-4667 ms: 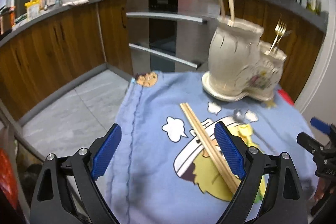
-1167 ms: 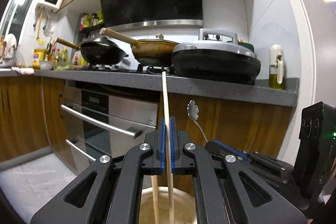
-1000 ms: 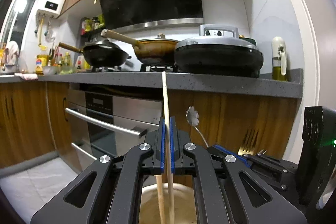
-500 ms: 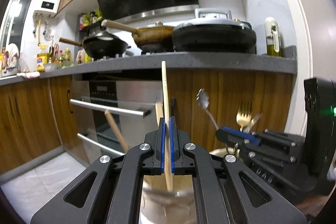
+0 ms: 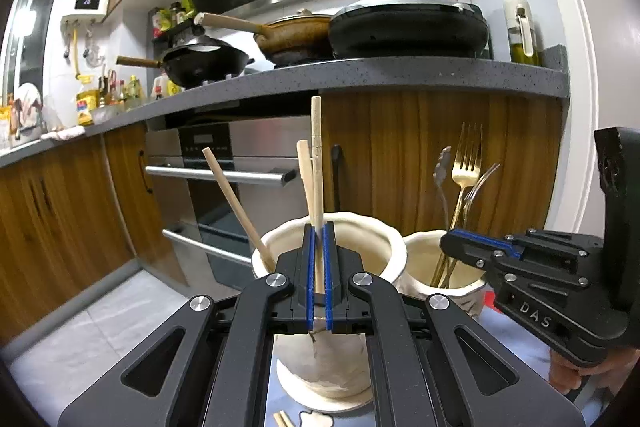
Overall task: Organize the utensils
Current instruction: 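Carry the chopstick over the tall cup while the right tool carries the spoon over the short cup, then release the chopstick into the tall cup while the right tool drops the spoon into the short cup, then move both open tools back toward the remaining utensils on the cloth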
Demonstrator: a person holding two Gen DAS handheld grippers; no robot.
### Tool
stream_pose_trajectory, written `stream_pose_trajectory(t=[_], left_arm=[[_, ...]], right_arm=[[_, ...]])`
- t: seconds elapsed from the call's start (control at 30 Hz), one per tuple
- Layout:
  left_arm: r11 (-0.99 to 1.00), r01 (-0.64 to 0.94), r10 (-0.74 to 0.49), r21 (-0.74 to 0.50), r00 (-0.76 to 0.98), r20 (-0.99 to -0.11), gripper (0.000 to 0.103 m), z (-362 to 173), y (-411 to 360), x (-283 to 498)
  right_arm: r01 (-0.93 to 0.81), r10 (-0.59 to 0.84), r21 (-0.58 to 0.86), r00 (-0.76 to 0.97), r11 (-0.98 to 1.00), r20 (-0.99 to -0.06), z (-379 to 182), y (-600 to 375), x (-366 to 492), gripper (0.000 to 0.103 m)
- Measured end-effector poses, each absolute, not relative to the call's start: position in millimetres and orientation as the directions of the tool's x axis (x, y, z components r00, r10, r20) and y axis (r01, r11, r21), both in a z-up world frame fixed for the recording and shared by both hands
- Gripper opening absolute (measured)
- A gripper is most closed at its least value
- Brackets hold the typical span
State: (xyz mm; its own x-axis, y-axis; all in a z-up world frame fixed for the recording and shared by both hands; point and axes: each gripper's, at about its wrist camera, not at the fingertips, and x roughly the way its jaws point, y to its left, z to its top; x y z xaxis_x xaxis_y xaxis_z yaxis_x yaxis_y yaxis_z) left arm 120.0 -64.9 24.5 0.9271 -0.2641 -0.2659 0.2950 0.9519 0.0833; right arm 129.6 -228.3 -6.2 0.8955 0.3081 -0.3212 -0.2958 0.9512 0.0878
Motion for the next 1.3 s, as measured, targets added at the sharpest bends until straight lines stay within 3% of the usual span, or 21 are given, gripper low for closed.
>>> stream_pose_trajectory(t=[0.33, 0.4, 0.53, 0.67, 0.73, 0.87, 0.93, 1.2, 1.3], left_arm=[[0.954, 0.290, -0.259, 0.075, 0.924, -0.280, 0.010, 25, -64, 120], [0.956, 0.284, -0.253, 0.072, 0.925, -0.282, 0.014, 26, -63, 120], [0.959, 0.279, -0.256, 0.050, 0.929, -0.267, 0.035, 32, -59, 114], [0.960, 0.277, -0.256, 0.049, 0.932, -0.255, 0.047, 39, -55, 100], [0.961, 0.273, -0.253, 0.046, 0.934, -0.254, 0.054, 42, -52, 92], [0.965, 0.260, -0.248, 0.016, 0.937, -0.246, 0.067, 47, -41, 72], [0.968, 0.250, -0.241, 0.006, 0.938, -0.248, 0.074, 49, -35, 62], [0.981, 0.193, -0.180, 0.011, 0.934, -0.309, 0.089, 43, -11, 26], [0.984, 0.177, -0.164, 0.007, 0.926, -0.341, 0.091, 36, -1, 16]], right_arm=[[-0.300, 0.323, 0.119, 0.887, 0.946, -0.329, -3, -235, 134, 0.006], [-0.304, 0.328, 0.125, 0.888, 0.945, -0.323, -1, -236, 132, 0.024], [-0.304, 0.323, 0.111, 0.893, 0.946, -0.313, 4, -234, 125, 0.027], [-0.298, 0.319, 0.113, 0.897, 0.948, -0.305, 9, -236, 108, 0.042], [-0.296, 0.319, 0.119, 0.897, 0.948, -0.307, 9, -239, 101, 0.043], [-0.278, 0.306, 0.132, 0.899, 0.952, -0.314, 9, -244, 84, 0.062], [-0.265, 0.294, 0.132, 0.899, 0.955, -0.325, 8, -246, 77, 0.066], [-0.248, 0.286, 0.149, 0.889, 0.957, -0.358, -3, -255, 48, 0.093], [-0.242, 0.283, 0.155, 0.883, 0.958, -0.375, -9, -254, 42, 0.098]])
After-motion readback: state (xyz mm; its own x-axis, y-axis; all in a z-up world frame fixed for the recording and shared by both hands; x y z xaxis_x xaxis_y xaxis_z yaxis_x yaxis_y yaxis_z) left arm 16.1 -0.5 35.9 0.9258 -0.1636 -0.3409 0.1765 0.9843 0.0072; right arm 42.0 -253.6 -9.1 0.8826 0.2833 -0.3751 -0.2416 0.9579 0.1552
